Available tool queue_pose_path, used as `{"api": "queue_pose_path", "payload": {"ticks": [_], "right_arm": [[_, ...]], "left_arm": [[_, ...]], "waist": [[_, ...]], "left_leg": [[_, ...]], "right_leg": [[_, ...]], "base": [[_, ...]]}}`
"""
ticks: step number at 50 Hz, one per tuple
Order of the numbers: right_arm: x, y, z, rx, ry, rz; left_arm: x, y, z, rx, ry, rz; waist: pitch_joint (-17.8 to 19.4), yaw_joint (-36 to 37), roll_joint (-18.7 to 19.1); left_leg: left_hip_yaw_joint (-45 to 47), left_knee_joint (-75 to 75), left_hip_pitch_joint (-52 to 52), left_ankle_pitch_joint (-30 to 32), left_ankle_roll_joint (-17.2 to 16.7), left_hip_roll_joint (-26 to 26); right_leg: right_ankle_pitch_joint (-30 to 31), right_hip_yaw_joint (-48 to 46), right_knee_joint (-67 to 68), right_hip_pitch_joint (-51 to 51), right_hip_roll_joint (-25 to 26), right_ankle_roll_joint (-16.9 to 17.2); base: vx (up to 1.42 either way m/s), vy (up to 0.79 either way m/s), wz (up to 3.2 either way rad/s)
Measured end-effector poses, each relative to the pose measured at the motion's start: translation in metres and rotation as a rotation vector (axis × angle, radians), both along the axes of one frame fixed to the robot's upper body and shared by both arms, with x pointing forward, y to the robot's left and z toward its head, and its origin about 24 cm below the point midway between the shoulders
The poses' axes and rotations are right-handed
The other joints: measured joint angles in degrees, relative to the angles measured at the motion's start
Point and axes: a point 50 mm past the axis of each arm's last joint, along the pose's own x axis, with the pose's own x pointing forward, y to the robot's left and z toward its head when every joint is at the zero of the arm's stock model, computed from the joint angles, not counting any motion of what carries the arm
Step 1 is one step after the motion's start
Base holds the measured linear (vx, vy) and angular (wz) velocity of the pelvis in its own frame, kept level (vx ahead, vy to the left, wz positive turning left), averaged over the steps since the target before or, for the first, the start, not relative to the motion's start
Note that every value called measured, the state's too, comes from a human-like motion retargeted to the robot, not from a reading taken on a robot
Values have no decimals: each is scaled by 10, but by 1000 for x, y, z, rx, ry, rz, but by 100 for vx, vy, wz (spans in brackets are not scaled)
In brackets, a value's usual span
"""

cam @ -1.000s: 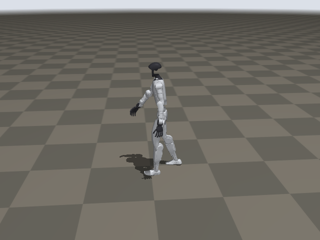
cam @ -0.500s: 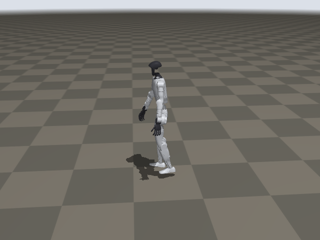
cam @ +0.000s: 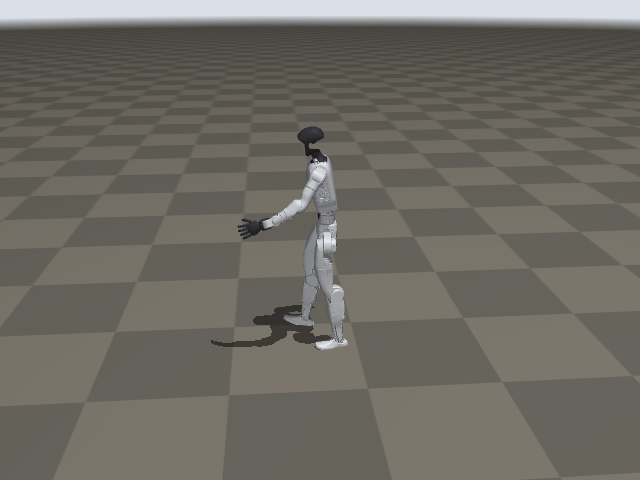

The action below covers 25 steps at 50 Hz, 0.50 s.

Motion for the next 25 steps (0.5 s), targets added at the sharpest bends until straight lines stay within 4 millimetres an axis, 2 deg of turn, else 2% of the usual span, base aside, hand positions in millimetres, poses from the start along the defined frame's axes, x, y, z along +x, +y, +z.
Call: {"api": "queue_pose_path", "payload": {"ticks": [3,6,10,13,16,19,22,25], "right_arm": [[29,4,4,-5,-59,13],[59,7,11,-28,-129,10],[105,12,26,-70,-257,-2],[146,14,45,-90,-381,-4],[189,15,72,-106,-529,3],[228,13,107,-119,-699,5],[261,6,145,-134,-880,-6],[283,-3,181,-144,-1041,-29]], "left_arm": [[-24,9,-38,-43,135,14],[-64,21,-89,-71,324,78],[-140,39,-157,-77,621,227],[-208,51,-193,-67,846,366],[-274,59,-213,-74,1031,514],[-327,63,-221,-100,1150,655],[-367,59,-224,-149,1208,772],[-393,47,-227,-236,1228,848]], "waist": [[-21,19,22],[-45,44,36],[-68,76,41],[-77,101,39],[-79,129,35],[-73,157,32],[-60,178,39],[-41,188,51]], "left_leg": [[22,10,-29,12,9,24],[42,20,-51,17,17,44],[58,29,-70,22,23,52],[67,31,-87,32,22,50],[76,28,-108,52,13,44],[82,21,-132,79,4,36],[85,13,-151,101,-1,32],[86,11,-164,101,0,25]], "right_leg": [[-28,38,107,-16,16,-56],[-66,78,232,-28,27,-82],[-79,121,306,10,31,-82],[-62,150,272,62,30,-67],[-76,168,179,110,25,-43],[-95,169,89,134,19,-15],[-86,163,32,141,18,2],[-64,157,-7,142,16,14]], "base": [[-36,2,-76],[-29,-3,-71],[-27,-10,-43],[-31,-17,-28],[-37,-21,-18],[-42,-22,-9],[-45,-18,1],[-46,-13,12]]}}
